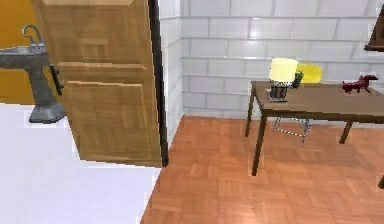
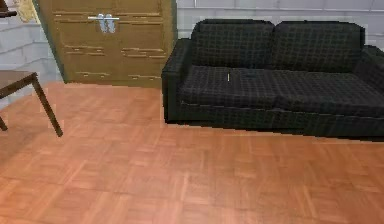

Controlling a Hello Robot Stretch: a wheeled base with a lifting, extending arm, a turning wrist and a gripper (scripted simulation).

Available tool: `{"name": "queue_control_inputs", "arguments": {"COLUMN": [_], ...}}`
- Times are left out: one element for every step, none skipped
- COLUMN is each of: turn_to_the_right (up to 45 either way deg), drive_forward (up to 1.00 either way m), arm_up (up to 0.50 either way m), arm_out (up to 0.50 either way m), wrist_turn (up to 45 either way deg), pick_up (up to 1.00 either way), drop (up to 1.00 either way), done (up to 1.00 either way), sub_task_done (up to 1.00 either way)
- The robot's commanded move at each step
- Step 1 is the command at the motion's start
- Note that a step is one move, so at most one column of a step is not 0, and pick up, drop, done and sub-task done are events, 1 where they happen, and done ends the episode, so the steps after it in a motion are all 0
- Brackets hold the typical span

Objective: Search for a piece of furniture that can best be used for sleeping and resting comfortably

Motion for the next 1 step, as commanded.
{"name": "queue_control_inputs", "arguments": {"turn_to_the_right": [30.0], "drive_forward": [0.00], "arm_up": [0.00], "arm_out": [0.00], "wrist_turn": [0.0], "pick_up": [0.00], "drop": [0.00], "done": [0.00], "sub_task_done": [0.00]}}
